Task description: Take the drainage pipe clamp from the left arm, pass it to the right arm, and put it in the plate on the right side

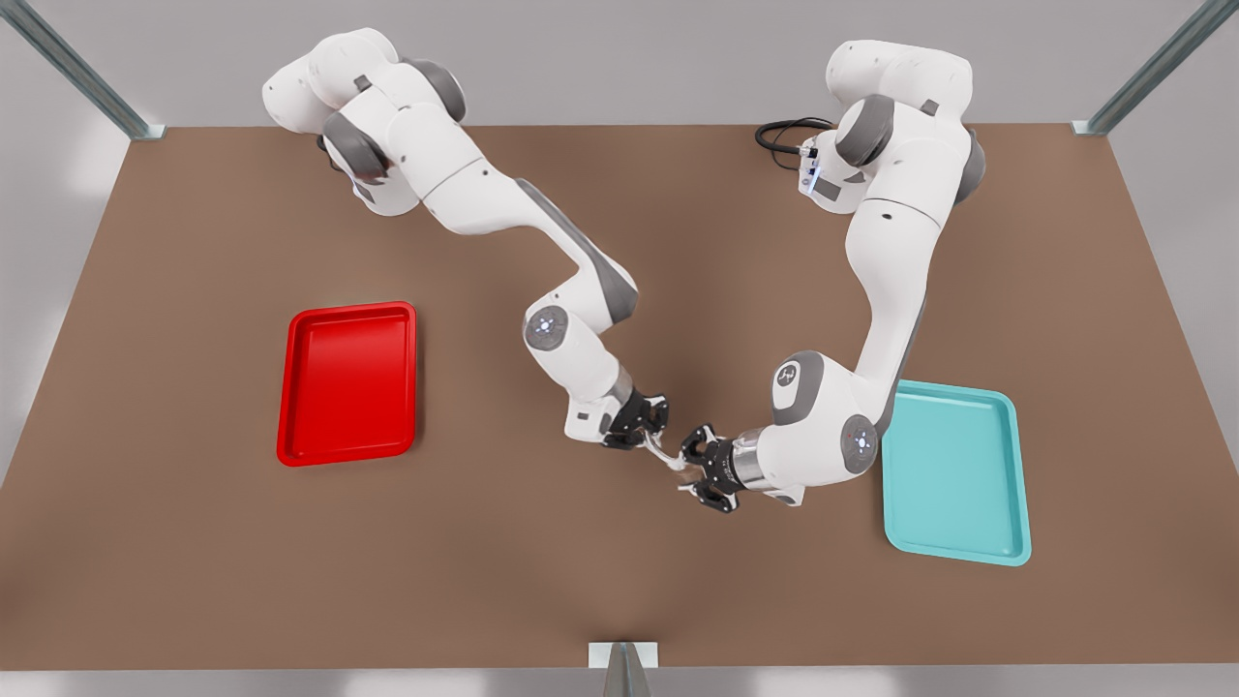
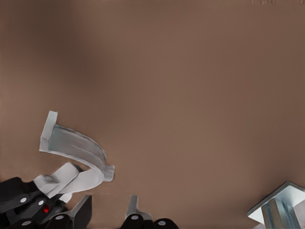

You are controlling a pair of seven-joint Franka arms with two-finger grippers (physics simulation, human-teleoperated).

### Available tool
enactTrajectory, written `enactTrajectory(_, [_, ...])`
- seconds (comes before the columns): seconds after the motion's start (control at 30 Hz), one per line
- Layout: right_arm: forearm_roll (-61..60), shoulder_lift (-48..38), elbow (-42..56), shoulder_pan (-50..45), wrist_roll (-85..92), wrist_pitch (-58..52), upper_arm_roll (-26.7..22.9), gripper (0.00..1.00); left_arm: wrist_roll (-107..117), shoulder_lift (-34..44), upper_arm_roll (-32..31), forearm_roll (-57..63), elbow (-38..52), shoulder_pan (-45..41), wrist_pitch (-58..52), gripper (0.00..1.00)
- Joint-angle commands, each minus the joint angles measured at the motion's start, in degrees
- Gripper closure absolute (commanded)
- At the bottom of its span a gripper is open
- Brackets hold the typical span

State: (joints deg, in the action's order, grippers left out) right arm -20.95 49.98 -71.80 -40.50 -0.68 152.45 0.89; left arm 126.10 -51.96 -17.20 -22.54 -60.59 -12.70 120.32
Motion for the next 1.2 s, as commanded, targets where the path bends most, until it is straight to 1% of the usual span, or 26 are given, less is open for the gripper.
enactTrajectory(0.0, [0.9,-0.5,0.0,0.0,-0.7,-0.7,-0.1,0.79,1.7,0.1,0.0,-0.1,0.0,0.0,-0.4,0.00])
enactTrajectory(0.1, [1.0,-0.7,0.1,-0.1,-1.0,-0.8,-0.1,0.79,1.7,0.3,0.3,-0.1,0.1,0.4,-1.6,0.00])
enactTrajectory(0.17, [1.0,-1.0,0.0,0.0,-0.9,-1.3,-0.2,0.79,-0.4,0.4,0.4,-0.1,2.4,4.7,-9.1,0.00])
enactTrajectory(0.23, [0.8,-1.0,0.1,0.0,-0.9,-1.4,-0.4,0.79,-11.2,0.5,0.6,0.1,4.7,10.9,-18.4,0.00])
enactTrajectory(0.3, [0.9,-1.2,-0.2,0.3,-0.5,-1.6,-1.2,0.79,-33.8,0.6,1.4,1.1,9.8,20.0,-32.4,0.00])
enactTrajectory(0.37, [3.9,-2.4,-2.9,3.3,0.6,-2.3,-2.0,0.79,-62.7,3.8,0.6,17.8,11.5,20.1,-42.5,0.00])
enactTrajectory(0.4, [7.2,-3.9,-5.6,6.0,1.6,-2.9,-2.0,0.79,-81.0,6.6,0.7,21.3,11.5,20.2,-46.8,0.00])
enactTrajectory(0.43, [9.6,-6.6,-8.9,8.6,3.5,-4.9,-2.0,0.79,-93.7,9.9,0.2,23.5,11.4,20.0,-50.6,0.00])
enactTrajectory(0.47, [12.7,-10.2,-10.7,12.6,6.0,-11.6,-2.0,0.79,-121.4,19.8,2.2,29.2,2.2,16.5,-52.5,0.00])
enactTrajectory(0.5, [13.0,-11.8,-11.3,16.7,12.5,-15.4,-2.0,0.79,-130.0,28.0,6.2,30.7,-8.8,11.4,-48.8,0.00])
enactTrajectory(0.53, [13.0,-12.8,-11.3,21.9,21.0,-19.1,-1.9,0.79,-129.7,34.1,6.1,30.4,-17.3,9.0,-45.3,0.00])
enactTrajectory(0.57, [13.0,-13.1,-12.6,26.5,29.7,-19.6,-1.9,0.79,-138.7,36.5,5.8,27.4,-18.7,9.1,-45.5,0.00])
enactTrajectory(0.6, [13.0,-14.3,-14.9,30.2,35.6,-19.6,-1.9,0.79,-142.9,36.0,5.7,25.4,-18.0,12.2,-46.6,0.00])
enactTrajectory(0.63, [13.0,-15.6,-17.7,32.5,38.9,-19.7,-2.0,0.79,-145.3,35.8,4.9,25.2,-18.1,11.8,-46.4,0.00])
enactTrajectory(0.67, [14.7,-18.1,-22.5,33.5,38.9,-19.7,-2.6,0.79,-145.0,35.8,2.4,25.3,-18.1,11.7,-46.5,0.00])
enactTrajectory(0.73, [18.8,-21.5,-27.5,33.6,38.8,-19.7,-4.3,0.79,-144.9,35.7,2.2,25.1,-18.0,12.3,-45.1,0.00])
enactTrajectory(0.77, [18.8,-22.8,-29.8,33.8,38.9,-19.1,-5.2,0.79,-144.9,35.7,2.2,25.0,-18.0,12.1,-45.0,0.00])
enactTrajectory(0.83, [19.0,-26.4,-39.1,37.2,39.6,-12.7,-5.3,0.79,-144.9,35.6,2.2,25.3,-17.9,12.4,-45.0,0.00])
enactTrajectory(0.9, [19.1,-27.3,-42.3,38.8,40.5,-11.7,-5.4,0.79,-144.9,35.6,2.2,25.0,-17.9,12.3,-45.2,0.00])
enactTrajectory(0.93, [19.1,-27.3,-44.9,39.8,41.0,-8.9,-5.3,0.79,-144.8,35.6,2.2,24.9,-17.9,12.3,-45.1,0.00])
enactTrajectory(1.03, [19.1,-29.9,-50.9,41.0,42.9,-5.1,-5.3,0.79,-144.8,35.6,2.2,24.9,-17.9,12.2,-45.1,0.00])
enactTrajectory(1.07, [19.1,-30.4,-52.2,41.1,42.9,-5.1,-5.3,0.79,-144.6,35.5,2.2,25.0,-17.9,12.0,-45.1,0.00])
enactTrajectory(1.13, [18.9,-30.8,-55.8,41.2,42.6,-0.2,-5.2,0.79,-143.6,35.2,2.2,24.7,-17.9,12.1,-45.1,0.00])
enactTrajectory(1.17, [18.9,-31.5,-56.5,41.2,42.4,-0.3,-5.2,0.79,-143.3,35.2,2.2,24.8,-17.9,11.8,-45.3,0.00])
